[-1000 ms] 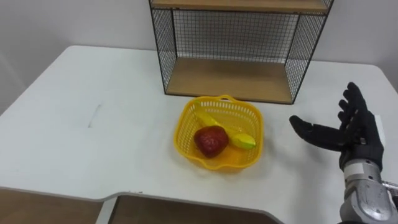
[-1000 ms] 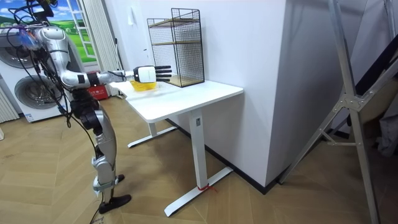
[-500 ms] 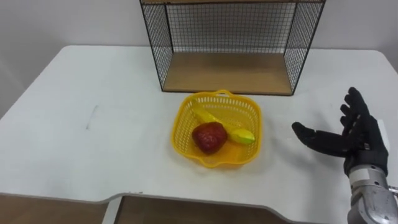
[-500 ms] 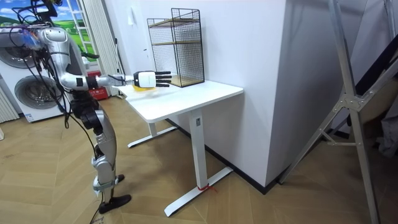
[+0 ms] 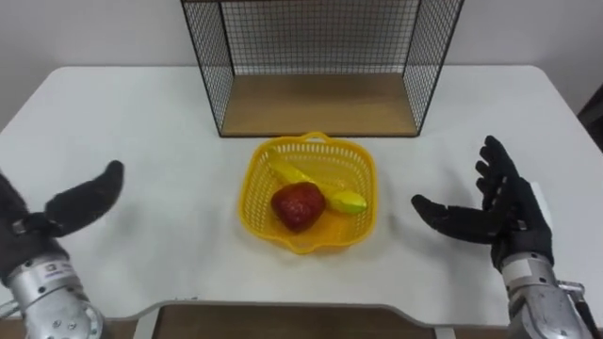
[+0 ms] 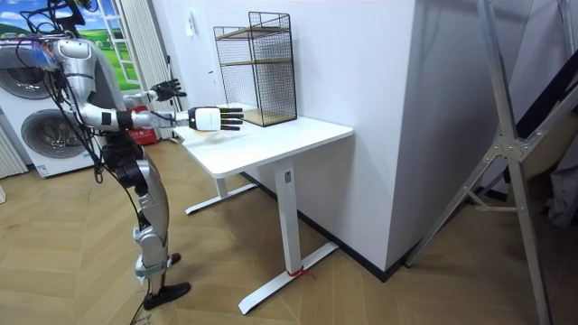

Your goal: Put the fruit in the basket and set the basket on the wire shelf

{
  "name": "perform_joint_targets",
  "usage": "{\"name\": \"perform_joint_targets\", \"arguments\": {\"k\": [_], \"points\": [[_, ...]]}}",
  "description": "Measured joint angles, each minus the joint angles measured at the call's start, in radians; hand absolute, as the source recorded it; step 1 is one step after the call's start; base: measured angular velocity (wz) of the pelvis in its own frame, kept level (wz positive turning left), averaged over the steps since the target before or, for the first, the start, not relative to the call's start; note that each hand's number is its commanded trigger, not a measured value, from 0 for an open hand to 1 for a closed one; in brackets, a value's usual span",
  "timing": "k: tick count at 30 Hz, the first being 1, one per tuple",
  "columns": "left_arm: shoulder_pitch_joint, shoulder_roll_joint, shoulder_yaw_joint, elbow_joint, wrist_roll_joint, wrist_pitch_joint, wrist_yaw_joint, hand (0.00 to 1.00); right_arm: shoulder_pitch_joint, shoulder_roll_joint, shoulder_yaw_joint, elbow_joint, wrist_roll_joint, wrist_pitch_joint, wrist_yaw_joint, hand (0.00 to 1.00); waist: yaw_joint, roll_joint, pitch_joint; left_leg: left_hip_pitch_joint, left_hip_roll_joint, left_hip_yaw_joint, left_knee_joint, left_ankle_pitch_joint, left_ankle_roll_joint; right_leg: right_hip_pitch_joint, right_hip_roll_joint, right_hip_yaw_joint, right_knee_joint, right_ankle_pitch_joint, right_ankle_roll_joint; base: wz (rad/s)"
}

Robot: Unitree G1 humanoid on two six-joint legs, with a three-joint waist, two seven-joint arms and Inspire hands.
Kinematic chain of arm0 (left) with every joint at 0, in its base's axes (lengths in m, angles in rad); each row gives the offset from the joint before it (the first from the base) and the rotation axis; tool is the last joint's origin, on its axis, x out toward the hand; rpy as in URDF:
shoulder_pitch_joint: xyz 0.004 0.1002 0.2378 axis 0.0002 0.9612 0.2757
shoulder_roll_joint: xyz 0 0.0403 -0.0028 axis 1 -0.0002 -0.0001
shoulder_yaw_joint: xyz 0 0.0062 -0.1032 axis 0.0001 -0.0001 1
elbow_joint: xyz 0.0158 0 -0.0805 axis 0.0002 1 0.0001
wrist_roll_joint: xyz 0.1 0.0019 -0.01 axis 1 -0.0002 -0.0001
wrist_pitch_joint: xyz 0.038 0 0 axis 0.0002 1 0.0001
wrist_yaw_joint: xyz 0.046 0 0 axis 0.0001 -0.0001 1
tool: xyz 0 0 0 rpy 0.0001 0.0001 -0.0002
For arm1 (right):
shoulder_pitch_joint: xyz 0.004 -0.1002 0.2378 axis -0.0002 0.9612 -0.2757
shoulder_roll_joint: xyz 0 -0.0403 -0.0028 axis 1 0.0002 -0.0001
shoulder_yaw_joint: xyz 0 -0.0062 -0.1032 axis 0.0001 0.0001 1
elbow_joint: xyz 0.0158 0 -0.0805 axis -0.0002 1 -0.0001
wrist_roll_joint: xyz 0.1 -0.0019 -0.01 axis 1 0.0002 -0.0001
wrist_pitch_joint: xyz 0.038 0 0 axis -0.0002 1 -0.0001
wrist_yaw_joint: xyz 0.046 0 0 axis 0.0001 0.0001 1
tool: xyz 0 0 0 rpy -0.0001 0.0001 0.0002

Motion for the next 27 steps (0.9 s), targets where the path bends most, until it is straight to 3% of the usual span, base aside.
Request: {"name": "perform_joint_targets", "arguments": {"k": [8,13,17,20,27], "points": [[-0.006,-0.006,-0.074,0.024,-0.104,-0.009,-0.164,0.00,-0.001,0.022,0.062,0.006,0.202,-0.037,0.038,0.00,-0.015,-0.010,-0.0061,0.013,0.003,0.023,-0.010,0.000,0.001,-0.003,0.003,0.023,0.002,0.004,0.001,-0.09],[-0.006,-0.008,-0.078,0.066,-0.154,-0.014,-0.242,0.00,-0.011,0.034,0.063,0.006,0.282,-0.040,0.078,0.00,-0.013,-0.004,-0.0096,0.013,0.006,0.029,-0.008,0.000,0.001,-0.011,0.008,0.040,0.012,0.005,0.001,-0.08],[-0.006,-0.017,-0.082,0.090,-0.175,-0.014,-0.312,0.00,-0.024,0.055,0.063,0.006,0.361,-0.044,0.099,0.00,-0.019,0.000,-0.0055,0.013,0.009,0.035,-0.002,0.000,0.001,-0.012,0.010,0.041,0.015,0.006,-0.001,-0.02],[-0.006,-0.025,-0.100,0.106,-0.176,-0.014,-0.325,0.00,-0.035,0.056,0.081,0.016,0.392,-0.059,0.115,0.00,-0.021,0.008,-0.0013,0.001,0.010,0.035,0.000,0.000,0.001,-0.018,0.011,0.040,0.017,0.008,-0.003,0.00],[-0.006,-0.027,-0.112,0.121,-0.195,-0.014,-0.369,0.00,-0.040,0.057,0.094,0.030,0.397,-0.061,0.151,0.00,-0.018,0.018,-0.0054,-0.016,0.014,0.035,0.009,0.001,0.000,-0.037,0.014,0.041,0.021,0.013,-0.006,0.00]]}}
